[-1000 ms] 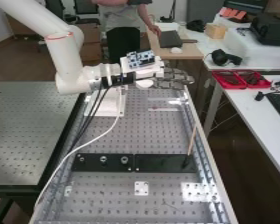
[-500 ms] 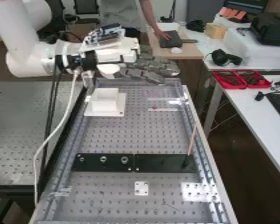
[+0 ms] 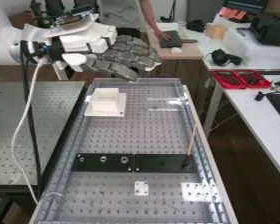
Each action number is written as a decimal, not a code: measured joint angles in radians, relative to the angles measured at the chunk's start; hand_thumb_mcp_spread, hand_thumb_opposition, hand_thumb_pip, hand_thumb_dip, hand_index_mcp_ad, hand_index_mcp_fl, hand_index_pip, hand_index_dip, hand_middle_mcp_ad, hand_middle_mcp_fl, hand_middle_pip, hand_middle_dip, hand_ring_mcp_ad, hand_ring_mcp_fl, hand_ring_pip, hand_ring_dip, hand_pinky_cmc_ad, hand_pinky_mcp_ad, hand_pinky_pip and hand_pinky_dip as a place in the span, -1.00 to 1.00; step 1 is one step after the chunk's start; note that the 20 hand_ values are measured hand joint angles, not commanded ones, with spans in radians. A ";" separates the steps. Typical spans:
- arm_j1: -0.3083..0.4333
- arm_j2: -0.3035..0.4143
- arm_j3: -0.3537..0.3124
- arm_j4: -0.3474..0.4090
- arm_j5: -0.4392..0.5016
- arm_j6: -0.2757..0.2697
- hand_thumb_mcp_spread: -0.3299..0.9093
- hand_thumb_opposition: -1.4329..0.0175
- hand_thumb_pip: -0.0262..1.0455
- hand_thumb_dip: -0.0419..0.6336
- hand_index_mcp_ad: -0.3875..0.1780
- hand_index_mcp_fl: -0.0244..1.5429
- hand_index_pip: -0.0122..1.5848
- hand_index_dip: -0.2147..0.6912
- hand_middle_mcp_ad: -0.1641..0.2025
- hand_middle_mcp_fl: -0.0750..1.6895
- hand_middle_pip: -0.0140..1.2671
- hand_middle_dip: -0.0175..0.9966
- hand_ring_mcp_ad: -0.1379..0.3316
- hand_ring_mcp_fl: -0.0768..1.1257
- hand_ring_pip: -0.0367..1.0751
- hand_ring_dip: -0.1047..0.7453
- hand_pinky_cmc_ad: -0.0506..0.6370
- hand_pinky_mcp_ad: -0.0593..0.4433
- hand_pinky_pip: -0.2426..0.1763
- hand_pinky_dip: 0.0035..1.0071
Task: Grab the pcb board and place it in the clear container
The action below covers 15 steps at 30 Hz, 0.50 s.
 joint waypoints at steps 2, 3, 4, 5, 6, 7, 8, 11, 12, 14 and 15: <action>-0.004 0.004 -0.002 -0.002 -0.001 0.000 -0.07 -0.03 0.10 -0.41 0.10 -0.90 -0.46 -0.16 0.23 -0.74 -0.78 -0.59 0.50 -0.87 -0.74 -0.70 0.14 -0.07 -0.23 0.12; -0.007 0.006 -0.002 -0.003 -0.001 0.000 -0.07 -0.03 0.10 -0.41 0.10 -0.90 -0.49 -0.15 0.23 -0.74 -0.78 -0.59 0.50 -0.87 -0.74 -0.70 0.14 -0.07 -0.23 0.12; -0.010 0.007 -0.002 -0.006 -0.003 0.000 -0.07 -0.03 0.10 -0.41 0.10 -0.89 -0.51 -0.16 0.23 -0.74 -0.78 -0.59 0.50 -0.87 -0.74 -0.70 0.14 -0.07 -0.23 0.12; -0.010 0.008 -0.002 -0.007 -0.004 -0.001 -0.07 -0.03 0.10 -0.41 0.10 -0.88 -0.52 -0.12 0.23 -0.74 -0.78 -0.59 0.50 -0.87 -0.74 -0.70 0.14 -0.07 -0.23 0.12; -0.012 0.008 -0.002 -0.010 -0.006 -0.002 -0.07 -0.03 0.10 -0.41 0.10 -0.88 -0.54 -0.11 0.23 -0.74 -0.78 -0.59 0.50 -0.87 -0.74 -0.70 0.14 -0.07 -0.23 0.12; -0.012 0.008 -0.002 -0.010 -0.006 -0.002 -0.07 -0.03 0.10 -0.41 0.10 -0.88 -0.56 -0.11 0.21 -0.74 -0.78 -0.59 0.50 -0.87 -0.74 -0.70 0.14 -0.07 -0.23 0.12; -0.013 0.009 -0.002 -0.011 -0.007 -0.001 -0.06 -0.03 0.10 -0.41 0.10 -0.88 -0.58 -0.11 0.23 -0.74 -0.78 -0.59 0.50 -0.87 -0.74 -0.70 0.14 -0.07 -0.23 0.12; -0.016 0.010 0.000 -0.015 -0.012 -0.001 -0.07 0.00 0.10 -0.41 0.10 -0.88 -0.60 -0.11 0.23 -0.74 -0.78 -0.59 0.50 -0.87 -0.74 -0.70 0.14 -0.07 -0.23 0.12; -0.016 0.012 0.001 -0.016 -0.013 -0.004 -0.06 0.00 0.10 -0.41 0.10 -0.88 -0.60 -0.08 0.23 -0.74 -0.78 -0.59 0.50 -0.87 -0.74 -0.70 0.14 -0.07 -0.23 0.12; -0.015 0.015 0.001 -0.020 -0.015 -0.007 -0.06 0.00 0.10 -0.41 0.10 -0.88 -0.62 -0.08 0.23 -0.74 -0.78 -0.59 0.50 -0.87 -0.74 -0.70 0.14 -0.06 -0.23 0.12; -0.014 0.018 0.000 -0.021 -0.015 -0.010 -0.06 0.00 0.10 -0.41 0.10 -0.88 -0.62 -0.08 0.23 -0.74 -0.78 -0.59 0.50 -0.87 -0.74 -0.70 0.14 -0.07 -0.23 0.12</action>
